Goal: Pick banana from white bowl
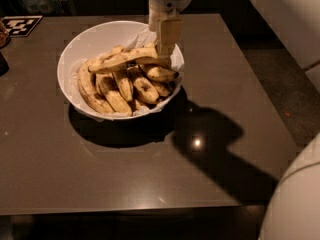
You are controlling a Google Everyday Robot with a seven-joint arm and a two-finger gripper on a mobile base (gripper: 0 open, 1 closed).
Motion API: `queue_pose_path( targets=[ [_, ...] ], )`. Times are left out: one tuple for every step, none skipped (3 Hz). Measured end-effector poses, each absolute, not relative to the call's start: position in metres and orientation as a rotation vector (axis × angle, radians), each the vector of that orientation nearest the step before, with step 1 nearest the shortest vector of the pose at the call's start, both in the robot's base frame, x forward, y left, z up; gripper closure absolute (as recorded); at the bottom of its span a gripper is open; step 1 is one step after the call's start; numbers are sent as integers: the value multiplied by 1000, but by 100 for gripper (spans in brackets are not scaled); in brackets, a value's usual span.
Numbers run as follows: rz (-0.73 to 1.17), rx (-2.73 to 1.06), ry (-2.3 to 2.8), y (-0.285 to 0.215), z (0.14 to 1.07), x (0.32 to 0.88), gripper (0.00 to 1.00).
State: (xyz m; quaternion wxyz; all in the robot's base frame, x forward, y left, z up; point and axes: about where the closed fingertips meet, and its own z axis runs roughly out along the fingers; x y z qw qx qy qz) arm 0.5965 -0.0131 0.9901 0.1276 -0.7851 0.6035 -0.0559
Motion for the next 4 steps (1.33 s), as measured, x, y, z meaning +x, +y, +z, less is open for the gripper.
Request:
queue_pose_path(
  targets=[
    [-133, -2294, 1764, -10, 982, 601, 42],
    [-99, -2306, 1783, -9, 969, 605, 42],
    [-57, -2327, 1805, -8, 953, 606, 42],
    [-50, -2330, 1812, -9, 955, 605, 60]
  ],
)
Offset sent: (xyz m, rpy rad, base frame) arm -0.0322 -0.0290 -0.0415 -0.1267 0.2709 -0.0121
